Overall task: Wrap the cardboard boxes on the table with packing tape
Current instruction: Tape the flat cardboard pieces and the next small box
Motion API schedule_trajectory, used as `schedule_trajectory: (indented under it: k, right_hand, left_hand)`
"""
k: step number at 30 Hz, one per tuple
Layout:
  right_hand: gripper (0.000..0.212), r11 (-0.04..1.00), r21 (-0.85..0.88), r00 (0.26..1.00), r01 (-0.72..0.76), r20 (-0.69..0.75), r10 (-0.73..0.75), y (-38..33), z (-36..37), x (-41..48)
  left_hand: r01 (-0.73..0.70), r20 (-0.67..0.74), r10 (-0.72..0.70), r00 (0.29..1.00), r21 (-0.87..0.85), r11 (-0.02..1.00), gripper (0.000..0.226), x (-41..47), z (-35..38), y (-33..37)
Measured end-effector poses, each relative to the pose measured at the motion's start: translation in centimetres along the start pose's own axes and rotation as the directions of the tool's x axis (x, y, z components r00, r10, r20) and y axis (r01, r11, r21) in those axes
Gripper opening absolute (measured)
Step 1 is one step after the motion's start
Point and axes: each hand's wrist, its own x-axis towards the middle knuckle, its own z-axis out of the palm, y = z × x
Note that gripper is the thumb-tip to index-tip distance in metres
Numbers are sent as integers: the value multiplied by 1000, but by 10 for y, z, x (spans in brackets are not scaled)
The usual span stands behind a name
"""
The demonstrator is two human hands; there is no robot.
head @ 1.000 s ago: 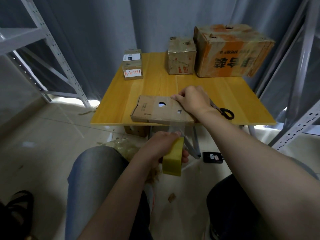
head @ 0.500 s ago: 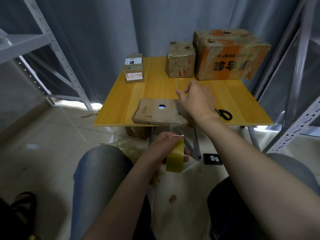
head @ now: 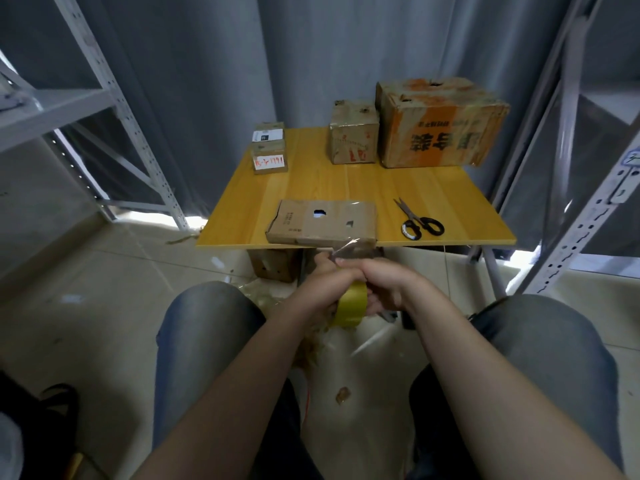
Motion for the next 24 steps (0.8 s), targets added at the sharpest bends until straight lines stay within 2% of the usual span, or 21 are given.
schedule_trajectory:
  k: [2,4,5,6,7,8,9,10,12,14,16,18,21,24]
  right_hand:
    - [56,995,95,999,23,23,-26,3,4,1]
    - [44,980,192,999,41,13,-44,5,7,4]
    - [40,978,202,999,49,-12,-48,6,10,5]
    - [37,978,203,998,56,-31,-51,7,12,6]
    - [36,975,212,998,62,-37,-55,8,14,7]
    - [36,972,226,998,68,-32,-62,9,16,7]
    - [35,968,238,997,74,-30,-69,9,17,7]
    - [35,966,246,997,82,-31,-76,10,17,8]
    - [35,961,261,996,94,-29,-89,12,18,9]
    - [39,959,268,995,93,-42,-85,13,20,11]
    - [44,958,266,994,102,-68,-87,15,22,13]
    - [51,968,223,991,112,-94,-93,16,22,15]
    - [60,977,180,989,118,-113,-99,16,20,14]
    - [55,966,199,986,164,-76,-151,7,15,4]
  left_hand:
    - [-3,24,0,1000,125,992,92,-3,-5,1]
    - [-27,74,2,997,344,938,75,-7,-20,5]
    - [-72,42,59,997,494,867,63,-8,-29,9]
    - [-121,-28,184,983,654,747,54,-7,-39,13]
    - [-152,-97,353,931,775,613,48,-4,-48,17]
    - [-179,-114,505,855,850,496,52,0,-57,22]
    - [-216,-77,590,804,886,410,62,7,-64,25]
    - [-264,10,609,793,906,330,72,14,-69,28]
    - [-335,183,537,823,921,200,86,27,-74,27]
    - [-350,204,533,821,917,189,90,41,-73,18]
    - [-333,152,613,775,923,191,84,52,-72,11]
    - [-307,141,669,730,942,137,74,58,-73,12]
    - [-301,196,690,697,953,34,68,63,-81,18]
    - [-335,237,689,685,942,9,63,61,-91,30]
